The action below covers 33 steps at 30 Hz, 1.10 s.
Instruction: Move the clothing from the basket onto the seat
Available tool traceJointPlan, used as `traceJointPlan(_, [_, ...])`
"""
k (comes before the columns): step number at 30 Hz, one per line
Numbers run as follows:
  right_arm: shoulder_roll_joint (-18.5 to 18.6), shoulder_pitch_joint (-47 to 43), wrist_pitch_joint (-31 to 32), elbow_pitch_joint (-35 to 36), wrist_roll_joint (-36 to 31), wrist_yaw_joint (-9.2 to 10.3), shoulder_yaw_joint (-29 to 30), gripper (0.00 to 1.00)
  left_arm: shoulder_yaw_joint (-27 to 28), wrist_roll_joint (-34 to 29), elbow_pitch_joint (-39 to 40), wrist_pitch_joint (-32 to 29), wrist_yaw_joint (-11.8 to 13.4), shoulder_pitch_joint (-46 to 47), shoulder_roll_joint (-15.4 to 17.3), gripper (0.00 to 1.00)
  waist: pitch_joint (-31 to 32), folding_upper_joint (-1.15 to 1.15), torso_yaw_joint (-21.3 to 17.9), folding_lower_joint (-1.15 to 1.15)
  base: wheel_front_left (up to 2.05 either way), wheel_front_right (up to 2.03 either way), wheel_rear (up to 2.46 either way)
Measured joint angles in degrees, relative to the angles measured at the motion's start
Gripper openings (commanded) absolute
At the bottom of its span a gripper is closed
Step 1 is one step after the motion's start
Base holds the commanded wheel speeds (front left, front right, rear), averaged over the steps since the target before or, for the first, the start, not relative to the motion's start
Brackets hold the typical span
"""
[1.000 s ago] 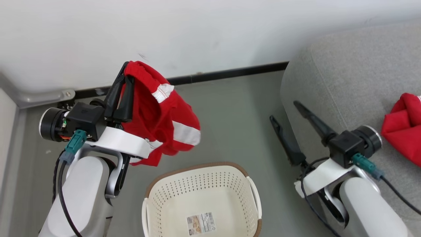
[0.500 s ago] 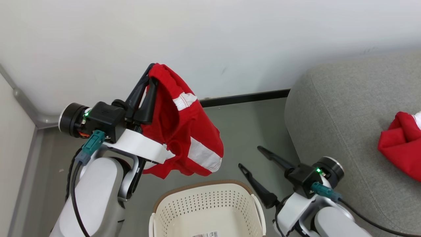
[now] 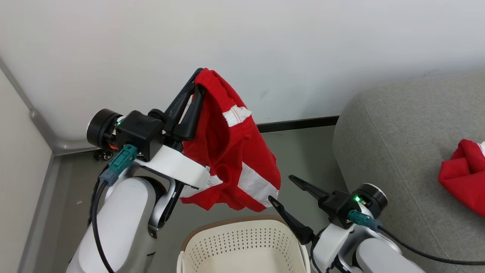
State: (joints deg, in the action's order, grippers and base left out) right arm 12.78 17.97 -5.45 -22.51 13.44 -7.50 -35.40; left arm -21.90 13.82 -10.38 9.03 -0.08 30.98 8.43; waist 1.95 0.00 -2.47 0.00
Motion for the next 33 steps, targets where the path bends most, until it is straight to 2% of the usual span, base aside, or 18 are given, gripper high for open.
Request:
traceJointPlan(17, [0.26, 7.2, -0.02, -5.65, -1.47, 0.0, -5.72, 1.0, -4.12, 0.18, 5.05, -2.5, -1.52, 1.07, -2.78, 0.0, -0.42, 0.0, 2.19, 0.0, 0.0, 0.0, 0.0])
traceJointPlan(33, [-0.92, 14.71, -2.19, -11.13, -2.65, -0.01, -8.76, 1.0, -6.33, 1.23, 6.33, -3.99, -2.54, 1.09, -3.59, 0.0, -0.97, 0.0, 4.02, 0.0, 0.0, 0.0, 0.0])
